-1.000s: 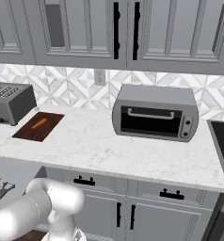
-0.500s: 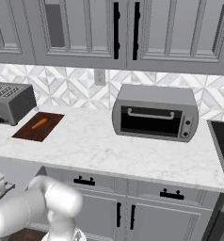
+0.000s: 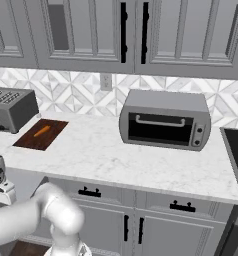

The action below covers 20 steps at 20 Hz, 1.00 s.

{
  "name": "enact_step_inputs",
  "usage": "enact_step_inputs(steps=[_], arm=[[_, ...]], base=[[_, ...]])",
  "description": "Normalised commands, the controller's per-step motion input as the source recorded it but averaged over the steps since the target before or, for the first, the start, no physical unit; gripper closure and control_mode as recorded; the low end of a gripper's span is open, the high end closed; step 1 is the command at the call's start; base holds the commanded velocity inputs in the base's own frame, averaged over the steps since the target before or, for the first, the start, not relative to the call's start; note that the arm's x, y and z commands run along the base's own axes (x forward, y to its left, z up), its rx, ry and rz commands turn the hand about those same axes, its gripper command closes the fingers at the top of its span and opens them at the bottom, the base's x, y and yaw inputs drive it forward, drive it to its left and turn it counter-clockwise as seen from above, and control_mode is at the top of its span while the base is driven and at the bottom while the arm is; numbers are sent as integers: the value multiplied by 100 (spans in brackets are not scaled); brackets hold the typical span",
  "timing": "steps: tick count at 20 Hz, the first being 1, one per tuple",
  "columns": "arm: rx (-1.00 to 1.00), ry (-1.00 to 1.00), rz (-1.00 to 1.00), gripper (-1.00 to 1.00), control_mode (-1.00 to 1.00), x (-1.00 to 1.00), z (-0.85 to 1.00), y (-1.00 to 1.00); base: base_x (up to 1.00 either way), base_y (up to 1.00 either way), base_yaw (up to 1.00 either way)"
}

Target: Place the appropriate cutting tool for cutting the carrot skin on the cutting board.

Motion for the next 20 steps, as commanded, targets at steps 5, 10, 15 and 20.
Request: enact_step_inputs(steps=[5,10,15,20], arm=[[-1,0,0,-100,-100,9,-37,3],[0,2,0,-100,-100,0,-49,0],[0,4,0,100,-100,0,-59,9],[0,0,0,100,-100,-18,-33,2]], base=[[0,0,0],[0,0,0],[0,0,0],[0,0,0]])
